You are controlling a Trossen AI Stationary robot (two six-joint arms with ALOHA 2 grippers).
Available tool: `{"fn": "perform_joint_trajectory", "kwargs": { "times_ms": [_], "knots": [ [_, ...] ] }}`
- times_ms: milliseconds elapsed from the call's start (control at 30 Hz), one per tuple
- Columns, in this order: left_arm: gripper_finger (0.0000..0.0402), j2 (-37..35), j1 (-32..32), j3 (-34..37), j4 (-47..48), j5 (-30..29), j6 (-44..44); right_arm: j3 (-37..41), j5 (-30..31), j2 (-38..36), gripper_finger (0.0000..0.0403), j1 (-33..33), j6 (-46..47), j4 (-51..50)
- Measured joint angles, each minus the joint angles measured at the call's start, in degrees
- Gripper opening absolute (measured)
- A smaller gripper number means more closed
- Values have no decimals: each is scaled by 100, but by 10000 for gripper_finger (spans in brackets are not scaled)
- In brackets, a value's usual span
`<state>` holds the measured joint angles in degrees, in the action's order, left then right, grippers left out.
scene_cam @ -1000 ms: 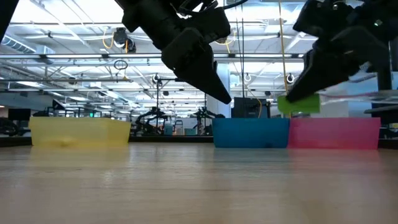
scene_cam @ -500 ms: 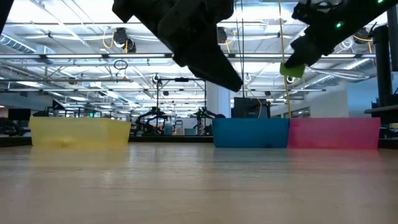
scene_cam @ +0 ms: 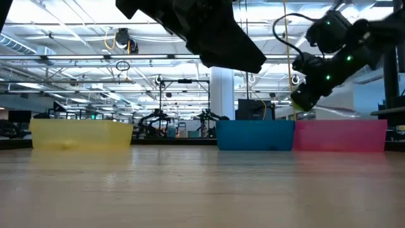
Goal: Pick & Place Kitchen Items
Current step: Put the green spatula into the pink bin, then return to Home Position
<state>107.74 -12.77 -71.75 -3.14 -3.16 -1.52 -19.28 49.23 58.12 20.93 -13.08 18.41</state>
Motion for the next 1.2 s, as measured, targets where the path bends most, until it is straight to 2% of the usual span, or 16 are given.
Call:
{"fn": "perform_joint_trajectory", "kwargs": {
  "times_ms": [67,133,300,700,1033,1200],
  "knots": [
    [191,0,2,0,-16,0,14,255,-225,6,13,310,-304,951],
    [191,-1,4,0,-8,0,14,455,-524,6,13,562,-310,1478],
    [191,0,12,0,-13,-7,-111,780,-1186,10,13,1068,273,1535],
    [191,0,104,0,-19,-9,-159,1354,-1165,10,19,1635,1291,1497],
    [191,0,124,0,-13,-7,-401,1598,-1195,8,81,1664,1659,1522],
    [191,0,124,0,-13,-72,-572,1603,-1206,8,102,1659,1907,1874]
  ]
}}
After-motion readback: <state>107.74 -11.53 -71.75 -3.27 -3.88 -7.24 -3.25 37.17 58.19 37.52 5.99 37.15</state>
